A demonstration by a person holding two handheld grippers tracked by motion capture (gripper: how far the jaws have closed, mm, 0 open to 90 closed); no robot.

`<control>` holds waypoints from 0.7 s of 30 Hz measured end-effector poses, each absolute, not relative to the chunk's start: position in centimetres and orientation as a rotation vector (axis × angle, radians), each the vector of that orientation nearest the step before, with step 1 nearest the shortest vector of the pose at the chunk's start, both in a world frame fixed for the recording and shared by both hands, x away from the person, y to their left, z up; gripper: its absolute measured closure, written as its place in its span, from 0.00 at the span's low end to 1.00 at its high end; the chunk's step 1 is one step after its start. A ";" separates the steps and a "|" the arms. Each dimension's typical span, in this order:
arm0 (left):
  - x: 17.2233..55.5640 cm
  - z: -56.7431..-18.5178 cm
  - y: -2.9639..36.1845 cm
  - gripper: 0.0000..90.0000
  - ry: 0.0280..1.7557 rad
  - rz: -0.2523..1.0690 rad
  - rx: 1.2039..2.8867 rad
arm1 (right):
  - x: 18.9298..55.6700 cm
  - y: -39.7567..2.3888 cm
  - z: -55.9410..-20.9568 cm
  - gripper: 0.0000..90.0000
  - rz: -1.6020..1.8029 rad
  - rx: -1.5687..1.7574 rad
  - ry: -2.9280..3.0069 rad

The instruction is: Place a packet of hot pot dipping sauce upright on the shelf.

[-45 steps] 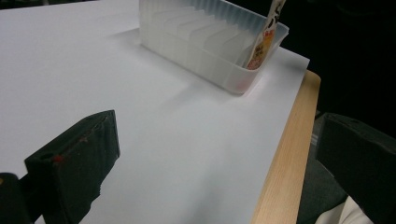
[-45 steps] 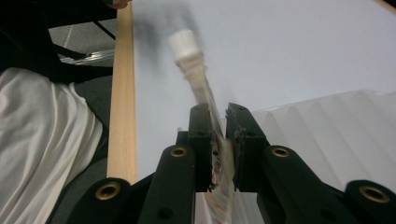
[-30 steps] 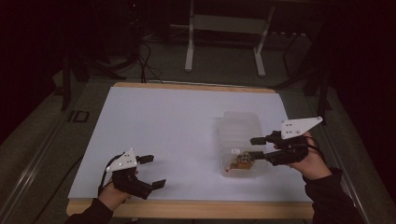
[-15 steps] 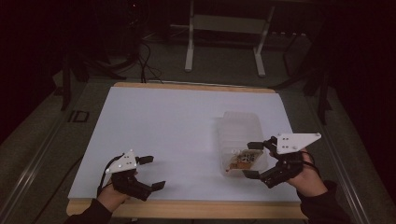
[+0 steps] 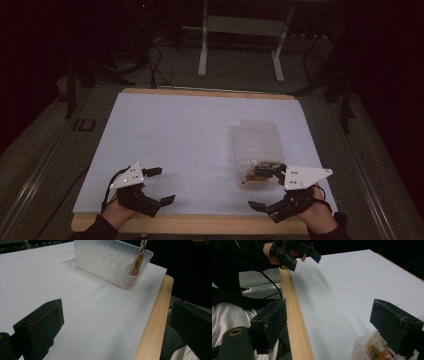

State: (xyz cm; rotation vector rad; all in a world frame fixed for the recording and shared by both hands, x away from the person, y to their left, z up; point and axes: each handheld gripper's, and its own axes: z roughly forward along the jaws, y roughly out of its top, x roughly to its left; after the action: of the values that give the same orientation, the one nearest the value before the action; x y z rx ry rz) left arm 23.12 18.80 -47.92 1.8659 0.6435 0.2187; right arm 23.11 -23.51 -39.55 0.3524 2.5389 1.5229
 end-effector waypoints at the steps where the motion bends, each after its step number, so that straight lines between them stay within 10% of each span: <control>1: 23.1 -47.9 18.8 0.00 0.642 0.221 1.867 | 22.9 -23.4 -39.8 0.16 1.513 0.362 2.531; 21: 22.5 -48.2 19.2 0.00 0.639 0.234 1.877 | 21.2 -22.8 -45.0 0.16 1.526 0.517 2.494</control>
State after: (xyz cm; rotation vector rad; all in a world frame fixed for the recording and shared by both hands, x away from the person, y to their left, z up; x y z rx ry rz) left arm 22.46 19.19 -48.24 1.8773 0.6391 0.2340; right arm 21.16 -22.76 -45.01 0.5167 2.4944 1.5261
